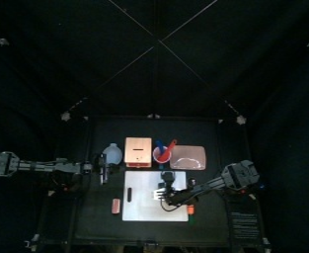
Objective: Place sushi on board then cut the sushi with the knife then place the pieces on the plate
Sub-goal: Pick knife at handle with right hand
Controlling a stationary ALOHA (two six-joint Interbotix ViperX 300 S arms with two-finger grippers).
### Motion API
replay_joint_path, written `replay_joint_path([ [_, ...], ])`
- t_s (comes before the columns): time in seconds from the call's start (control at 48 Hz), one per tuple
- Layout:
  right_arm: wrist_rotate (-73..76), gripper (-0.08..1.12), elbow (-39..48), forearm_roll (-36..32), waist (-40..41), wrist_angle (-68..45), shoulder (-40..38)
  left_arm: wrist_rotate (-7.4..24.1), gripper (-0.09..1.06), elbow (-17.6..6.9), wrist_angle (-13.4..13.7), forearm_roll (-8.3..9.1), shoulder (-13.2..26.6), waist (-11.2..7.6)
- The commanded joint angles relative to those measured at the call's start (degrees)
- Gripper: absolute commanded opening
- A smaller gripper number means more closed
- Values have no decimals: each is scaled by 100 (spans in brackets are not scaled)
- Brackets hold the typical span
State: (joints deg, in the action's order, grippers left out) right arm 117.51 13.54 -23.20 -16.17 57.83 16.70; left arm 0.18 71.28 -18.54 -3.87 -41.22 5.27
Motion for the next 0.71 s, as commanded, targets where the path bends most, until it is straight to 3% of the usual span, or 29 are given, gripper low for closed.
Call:
replay_joint_path([
  [0.021,18,60,-149,18,18,35,-88,9,-1,-114,-18,9,18,9],
  [0.375,0,85,-132,70,26,-35,-44,9,-1,-123,-26,9,18,18],
  [0.708,-141,87,-202,-149,26,-70,-193,9,-1,-105,-18,18,18,53],
])
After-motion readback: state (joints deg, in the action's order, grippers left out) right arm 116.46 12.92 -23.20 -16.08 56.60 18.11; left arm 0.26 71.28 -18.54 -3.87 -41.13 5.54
